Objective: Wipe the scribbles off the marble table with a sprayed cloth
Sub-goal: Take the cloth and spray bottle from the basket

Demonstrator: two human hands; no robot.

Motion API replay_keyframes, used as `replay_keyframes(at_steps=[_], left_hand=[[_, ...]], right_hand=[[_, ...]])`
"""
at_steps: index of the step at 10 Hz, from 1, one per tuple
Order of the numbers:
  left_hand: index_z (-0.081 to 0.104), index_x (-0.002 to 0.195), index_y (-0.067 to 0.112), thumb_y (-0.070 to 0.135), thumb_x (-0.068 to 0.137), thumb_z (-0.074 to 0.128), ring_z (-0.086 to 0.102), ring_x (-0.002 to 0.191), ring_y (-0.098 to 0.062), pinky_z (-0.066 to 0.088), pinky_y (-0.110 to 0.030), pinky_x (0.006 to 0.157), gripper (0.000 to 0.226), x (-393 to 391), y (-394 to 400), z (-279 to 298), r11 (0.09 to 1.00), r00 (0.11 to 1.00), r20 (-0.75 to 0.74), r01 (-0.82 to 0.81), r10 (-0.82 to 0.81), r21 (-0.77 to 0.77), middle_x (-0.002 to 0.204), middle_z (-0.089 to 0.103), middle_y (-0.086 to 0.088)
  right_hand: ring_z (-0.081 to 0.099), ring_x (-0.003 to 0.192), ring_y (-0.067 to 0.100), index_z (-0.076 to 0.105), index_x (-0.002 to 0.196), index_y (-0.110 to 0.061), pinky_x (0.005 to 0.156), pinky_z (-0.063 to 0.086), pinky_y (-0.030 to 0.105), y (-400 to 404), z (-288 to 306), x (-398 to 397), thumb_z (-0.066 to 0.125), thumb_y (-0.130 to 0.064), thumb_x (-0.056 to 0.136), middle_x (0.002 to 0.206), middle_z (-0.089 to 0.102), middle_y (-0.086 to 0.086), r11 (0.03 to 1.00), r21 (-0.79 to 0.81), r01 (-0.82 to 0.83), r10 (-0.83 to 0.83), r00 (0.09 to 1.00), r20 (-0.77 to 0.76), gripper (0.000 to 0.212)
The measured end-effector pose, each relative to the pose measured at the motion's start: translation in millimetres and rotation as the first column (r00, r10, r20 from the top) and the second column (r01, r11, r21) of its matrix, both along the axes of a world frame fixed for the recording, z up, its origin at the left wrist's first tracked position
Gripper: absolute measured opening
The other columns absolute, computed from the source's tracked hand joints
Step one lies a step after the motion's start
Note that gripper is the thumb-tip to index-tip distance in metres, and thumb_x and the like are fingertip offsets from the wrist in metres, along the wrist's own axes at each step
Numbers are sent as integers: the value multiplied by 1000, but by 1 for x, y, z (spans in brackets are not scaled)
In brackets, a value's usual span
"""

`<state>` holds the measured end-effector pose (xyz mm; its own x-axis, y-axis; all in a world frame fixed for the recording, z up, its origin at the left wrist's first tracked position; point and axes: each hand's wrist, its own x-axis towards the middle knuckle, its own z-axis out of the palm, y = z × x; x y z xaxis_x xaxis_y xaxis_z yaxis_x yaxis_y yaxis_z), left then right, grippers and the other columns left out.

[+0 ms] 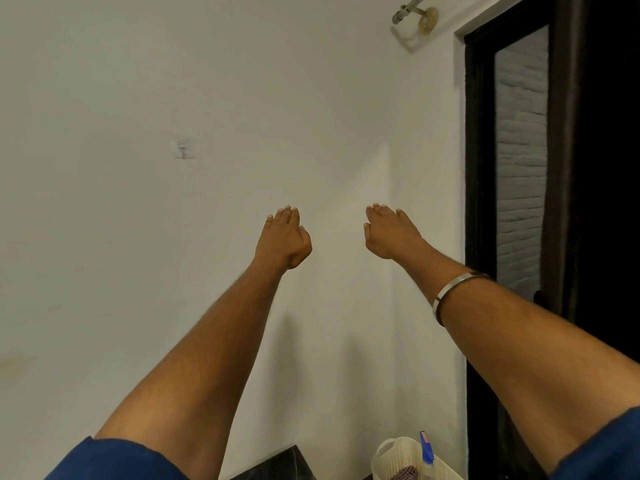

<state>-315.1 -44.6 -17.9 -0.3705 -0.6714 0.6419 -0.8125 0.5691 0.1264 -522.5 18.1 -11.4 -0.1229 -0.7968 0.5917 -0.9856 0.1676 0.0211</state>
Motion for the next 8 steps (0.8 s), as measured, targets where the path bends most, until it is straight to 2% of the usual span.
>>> replay_keyframes(at_steps=[4,8], left_hand=[[13,152,2,23,100,24,7,149,-24,3,-37,122,57,-143,-17,-28,997,998,-1,66,-66,48,161,11,-14],[14,151,0,22,100,25,8,149,-26,3,-38,121,57,-215,-74,-82,987,995,23,89,-92,134,160,12,-16]], right_hand=[[11,147,22,14,151,-5,119,7,40,-5,-18,-130,23,-26,103,160,12,11,995,72,72,-71,997,-18,53],[10,147,22,13,151,-5,119,6,40,-58,-74,-191,23,-26,103,160,11,11,983,163,80,-84,996,17,53]])
